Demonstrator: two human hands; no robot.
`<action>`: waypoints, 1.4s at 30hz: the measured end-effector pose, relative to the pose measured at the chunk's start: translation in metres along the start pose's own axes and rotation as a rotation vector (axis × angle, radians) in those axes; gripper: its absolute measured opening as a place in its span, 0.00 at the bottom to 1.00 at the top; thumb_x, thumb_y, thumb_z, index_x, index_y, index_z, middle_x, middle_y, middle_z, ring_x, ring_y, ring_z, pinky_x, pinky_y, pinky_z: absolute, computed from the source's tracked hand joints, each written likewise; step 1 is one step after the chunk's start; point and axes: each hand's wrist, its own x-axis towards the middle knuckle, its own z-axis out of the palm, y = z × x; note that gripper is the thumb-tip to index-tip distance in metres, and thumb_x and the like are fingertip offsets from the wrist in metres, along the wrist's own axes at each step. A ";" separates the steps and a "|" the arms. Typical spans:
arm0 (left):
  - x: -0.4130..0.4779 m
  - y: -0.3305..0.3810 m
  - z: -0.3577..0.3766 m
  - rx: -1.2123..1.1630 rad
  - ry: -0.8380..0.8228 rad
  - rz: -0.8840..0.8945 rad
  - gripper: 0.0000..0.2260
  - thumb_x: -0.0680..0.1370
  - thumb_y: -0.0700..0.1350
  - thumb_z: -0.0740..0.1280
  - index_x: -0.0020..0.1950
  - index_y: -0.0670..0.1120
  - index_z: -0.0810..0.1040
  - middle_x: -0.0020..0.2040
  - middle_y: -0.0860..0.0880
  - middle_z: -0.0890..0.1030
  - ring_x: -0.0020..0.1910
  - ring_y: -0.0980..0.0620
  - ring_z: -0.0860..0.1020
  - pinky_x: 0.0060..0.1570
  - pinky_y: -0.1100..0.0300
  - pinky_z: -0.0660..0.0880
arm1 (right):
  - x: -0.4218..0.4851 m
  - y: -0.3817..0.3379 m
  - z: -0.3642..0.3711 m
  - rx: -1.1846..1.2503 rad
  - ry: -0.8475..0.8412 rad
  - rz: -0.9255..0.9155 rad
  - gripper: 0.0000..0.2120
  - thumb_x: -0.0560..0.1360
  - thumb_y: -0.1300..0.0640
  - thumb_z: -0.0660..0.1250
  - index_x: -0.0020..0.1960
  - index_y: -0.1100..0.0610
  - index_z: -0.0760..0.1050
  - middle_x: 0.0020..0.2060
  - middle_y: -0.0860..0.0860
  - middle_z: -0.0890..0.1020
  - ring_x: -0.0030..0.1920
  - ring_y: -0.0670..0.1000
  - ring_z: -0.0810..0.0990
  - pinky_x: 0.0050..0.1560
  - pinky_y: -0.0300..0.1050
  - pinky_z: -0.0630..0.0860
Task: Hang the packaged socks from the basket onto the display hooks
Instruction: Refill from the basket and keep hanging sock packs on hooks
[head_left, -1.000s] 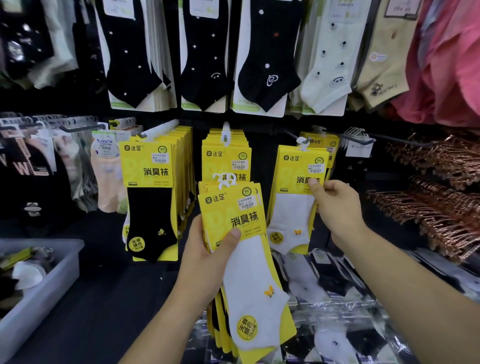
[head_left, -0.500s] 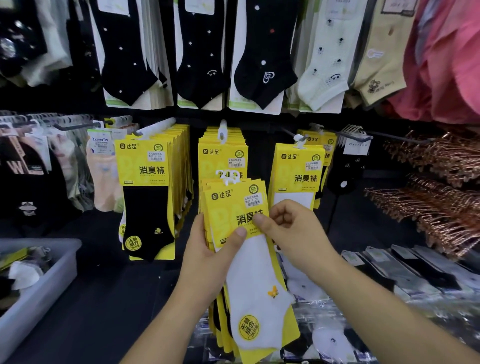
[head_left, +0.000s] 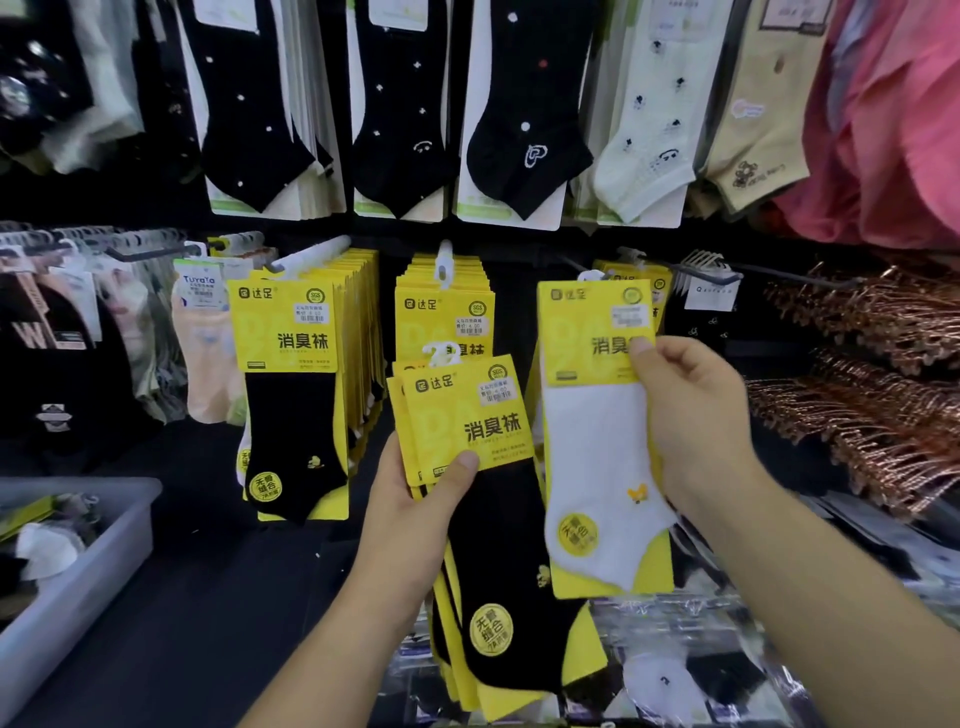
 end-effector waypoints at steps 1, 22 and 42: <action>0.000 0.001 0.000 0.011 -0.005 0.005 0.16 0.70 0.56 0.75 0.57 0.69 0.81 0.59 0.57 0.87 0.59 0.55 0.85 0.65 0.47 0.78 | 0.005 -0.003 -0.003 0.005 0.022 -0.010 0.06 0.80 0.54 0.69 0.47 0.55 0.80 0.38 0.49 0.87 0.39 0.47 0.85 0.39 0.44 0.81; -0.003 0.002 0.000 0.063 -0.012 0.013 0.19 0.71 0.55 0.74 0.61 0.64 0.79 0.58 0.57 0.87 0.58 0.57 0.85 0.60 0.51 0.79 | 0.027 0.035 -0.009 -0.210 0.120 0.163 0.13 0.76 0.50 0.74 0.48 0.60 0.79 0.38 0.51 0.79 0.42 0.52 0.77 0.46 0.47 0.77; -0.005 0.004 0.003 0.102 0.026 0.024 0.14 0.78 0.50 0.73 0.63 0.59 0.79 0.56 0.60 0.87 0.56 0.60 0.85 0.55 0.62 0.79 | -0.005 0.009 0.002 -0.042 -0.034 -0.036 0.08 0.79 0.48 0.69 0.50 0.52 0.82 0.49 0.52 0.87 0.54 0.55 0.85 0.63 0.61 0.77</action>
